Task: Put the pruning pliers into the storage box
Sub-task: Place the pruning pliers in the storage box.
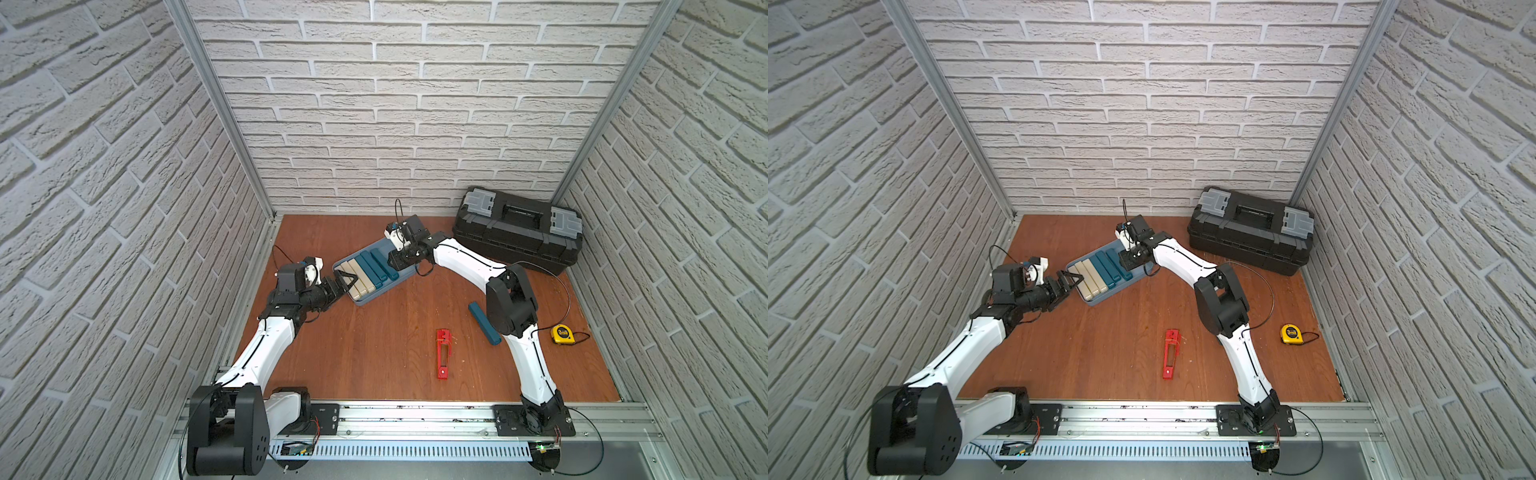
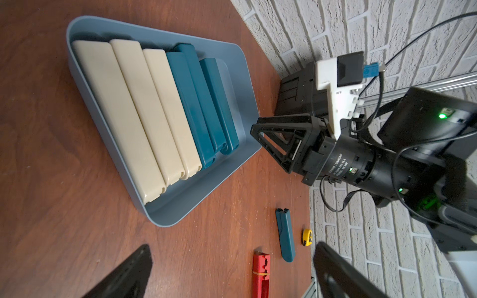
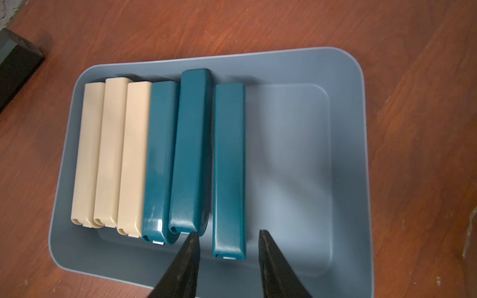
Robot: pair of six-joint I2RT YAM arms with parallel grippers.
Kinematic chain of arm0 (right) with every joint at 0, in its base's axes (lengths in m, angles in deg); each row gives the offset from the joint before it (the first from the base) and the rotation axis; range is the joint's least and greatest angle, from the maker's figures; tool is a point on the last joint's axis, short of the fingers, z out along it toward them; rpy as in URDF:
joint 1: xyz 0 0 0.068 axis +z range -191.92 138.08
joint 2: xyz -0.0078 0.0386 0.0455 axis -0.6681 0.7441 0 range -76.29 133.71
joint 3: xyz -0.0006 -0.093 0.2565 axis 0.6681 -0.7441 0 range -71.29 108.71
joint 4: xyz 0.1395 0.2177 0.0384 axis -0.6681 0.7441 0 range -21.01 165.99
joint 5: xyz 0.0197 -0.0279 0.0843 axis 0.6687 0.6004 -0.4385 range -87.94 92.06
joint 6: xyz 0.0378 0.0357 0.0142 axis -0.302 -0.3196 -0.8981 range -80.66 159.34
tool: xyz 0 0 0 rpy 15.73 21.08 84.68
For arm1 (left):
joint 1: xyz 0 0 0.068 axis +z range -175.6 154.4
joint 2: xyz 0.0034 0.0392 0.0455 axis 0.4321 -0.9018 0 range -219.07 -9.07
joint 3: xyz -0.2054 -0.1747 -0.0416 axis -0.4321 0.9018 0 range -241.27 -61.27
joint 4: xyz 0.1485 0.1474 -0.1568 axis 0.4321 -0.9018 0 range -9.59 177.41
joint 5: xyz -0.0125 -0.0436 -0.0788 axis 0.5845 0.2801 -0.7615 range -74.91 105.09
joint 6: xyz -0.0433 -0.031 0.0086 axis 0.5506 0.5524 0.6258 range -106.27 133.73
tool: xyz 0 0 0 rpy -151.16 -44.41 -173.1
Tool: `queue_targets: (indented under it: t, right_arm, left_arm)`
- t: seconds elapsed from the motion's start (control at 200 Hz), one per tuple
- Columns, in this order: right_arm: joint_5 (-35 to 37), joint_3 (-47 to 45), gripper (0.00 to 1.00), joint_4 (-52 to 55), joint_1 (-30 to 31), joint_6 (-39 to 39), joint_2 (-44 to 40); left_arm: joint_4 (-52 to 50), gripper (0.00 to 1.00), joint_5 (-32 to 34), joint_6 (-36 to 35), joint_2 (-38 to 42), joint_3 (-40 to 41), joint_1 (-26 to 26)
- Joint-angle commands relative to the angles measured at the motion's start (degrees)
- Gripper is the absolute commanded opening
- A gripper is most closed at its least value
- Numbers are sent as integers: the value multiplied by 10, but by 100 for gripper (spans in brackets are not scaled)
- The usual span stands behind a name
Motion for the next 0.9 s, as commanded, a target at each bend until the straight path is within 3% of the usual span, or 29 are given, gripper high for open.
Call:
queue_targets:
  t: [0.0,0.075,0.34,0.895]
  right_arm:
    - [26,20,26,-13,-2,5,15]
    - [31,42,22,-6,-2,5,35]
    - [35,93,24,8,-3,10,88]
    - [36,116,25,17,-6,15,118]
  left_arm:
    - [-8,98,5,-2,17,-3,-3]
    - [-10,98,6,7,24,-3,-3]
    - [-24,98,21,15,50,15,-4]
    - [-6,98,20,15,11,3,-3]
